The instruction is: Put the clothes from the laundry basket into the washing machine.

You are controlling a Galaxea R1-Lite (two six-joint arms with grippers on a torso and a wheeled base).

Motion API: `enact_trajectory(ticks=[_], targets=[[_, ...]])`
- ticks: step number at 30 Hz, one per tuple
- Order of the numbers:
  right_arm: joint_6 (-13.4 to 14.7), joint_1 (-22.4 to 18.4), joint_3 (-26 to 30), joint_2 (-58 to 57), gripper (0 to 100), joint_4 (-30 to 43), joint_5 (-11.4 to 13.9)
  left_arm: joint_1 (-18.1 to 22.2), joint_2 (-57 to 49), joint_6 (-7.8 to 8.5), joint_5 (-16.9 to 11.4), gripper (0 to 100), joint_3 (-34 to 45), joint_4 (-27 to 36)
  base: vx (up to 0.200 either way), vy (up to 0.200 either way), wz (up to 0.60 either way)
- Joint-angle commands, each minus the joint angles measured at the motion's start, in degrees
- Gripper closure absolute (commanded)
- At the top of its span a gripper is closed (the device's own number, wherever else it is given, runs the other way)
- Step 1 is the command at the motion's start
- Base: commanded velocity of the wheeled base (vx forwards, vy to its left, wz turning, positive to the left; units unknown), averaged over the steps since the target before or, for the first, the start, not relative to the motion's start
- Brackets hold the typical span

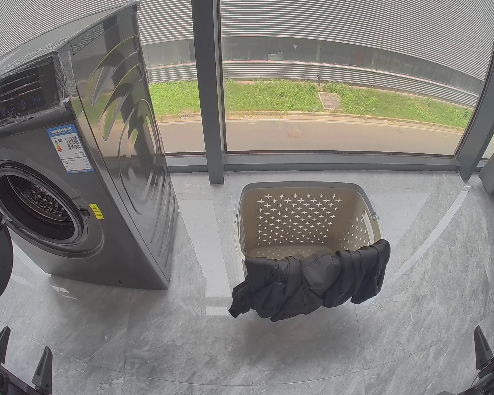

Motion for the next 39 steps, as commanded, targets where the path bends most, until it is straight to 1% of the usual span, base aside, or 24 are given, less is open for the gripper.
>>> enact_trajectory(ticks=[1,16,34,39], targets=[[-0.02,0.00,0.99,-0.93,0,-0.04,0.01,0.02,-0.93,-0.02,0.08,0,1.01,0.01,0.000,-0.200,0.00],[-0.02,0.00,0.99,-0.93,0,-0.04,0.01,0.02,-0.93,0.07,-0.01,0,0.92,0.01,0.000,-0.200,0.00],[0.07,0.00,0.99,-0.93,0,-0.04,-0.08,0.02,-0.93,-0.02,-0.01,0,1.01,0.01,0.000,0.000,0.00],[0.15,0.09,0.99,-0.93,0,-0.04,-0.26,0.02,-0.93,-0.02,-0.09,0,1.01,0.01,0.200,0.000,0.00]])
